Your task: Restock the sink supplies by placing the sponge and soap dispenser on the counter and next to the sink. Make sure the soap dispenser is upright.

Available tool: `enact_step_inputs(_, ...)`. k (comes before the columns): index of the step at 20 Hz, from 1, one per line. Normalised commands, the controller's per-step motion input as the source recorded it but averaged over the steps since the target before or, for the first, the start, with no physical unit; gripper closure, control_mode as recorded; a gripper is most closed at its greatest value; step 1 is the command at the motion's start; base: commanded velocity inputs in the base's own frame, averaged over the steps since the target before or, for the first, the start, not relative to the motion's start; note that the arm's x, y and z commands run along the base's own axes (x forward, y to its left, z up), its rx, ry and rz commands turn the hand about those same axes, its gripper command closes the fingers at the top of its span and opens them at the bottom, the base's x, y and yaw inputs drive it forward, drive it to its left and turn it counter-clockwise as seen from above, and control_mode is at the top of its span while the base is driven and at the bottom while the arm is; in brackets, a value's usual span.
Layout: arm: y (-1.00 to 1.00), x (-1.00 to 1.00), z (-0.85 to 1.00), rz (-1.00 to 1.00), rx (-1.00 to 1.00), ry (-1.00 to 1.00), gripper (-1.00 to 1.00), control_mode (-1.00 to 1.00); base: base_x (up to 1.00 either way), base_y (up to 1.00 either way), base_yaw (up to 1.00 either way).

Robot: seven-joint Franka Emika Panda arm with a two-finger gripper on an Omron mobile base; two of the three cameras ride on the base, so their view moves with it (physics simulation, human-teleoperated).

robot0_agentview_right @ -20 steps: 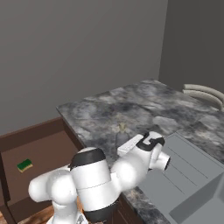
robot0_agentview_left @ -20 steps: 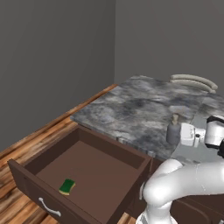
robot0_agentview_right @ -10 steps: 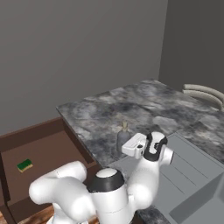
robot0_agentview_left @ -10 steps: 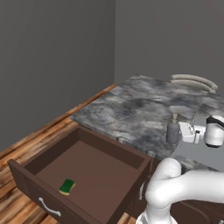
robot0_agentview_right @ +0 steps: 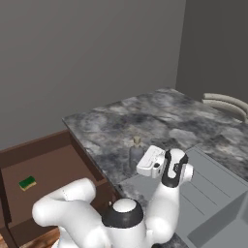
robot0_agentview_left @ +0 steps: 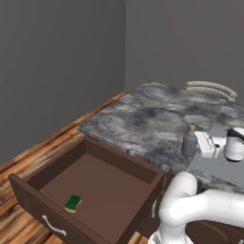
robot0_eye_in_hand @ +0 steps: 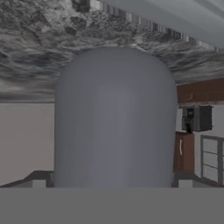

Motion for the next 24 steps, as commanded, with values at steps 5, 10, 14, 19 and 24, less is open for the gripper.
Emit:
enact_step_inputs(5,0.0,-0.01,0.0,0.0,0.0,-0.06,-1.0,-1.0,0.0,0.0,0.0)
enact_step_inputs(10,0.0,0.05,0.01,0.0,0.0,0.0,-1.0,-1.0,0.0,0.0,0.0)
enact_step_inputs(14,0.0,0.18,0.07,0.0,0.0,0.0,-1.0,-1.0,0.0,0.0,0.0)
enact_step_inputs(19,0.0,0.07,0.25,0.0,0.0,0.0,-1.0,-1.0,0.0,0.0,0.0)
enact_step_inputs(24,0.0,0.14,-0.05,0.0,0.0,0.02,-1.0,-1.0,0.0,0.0,0.0)
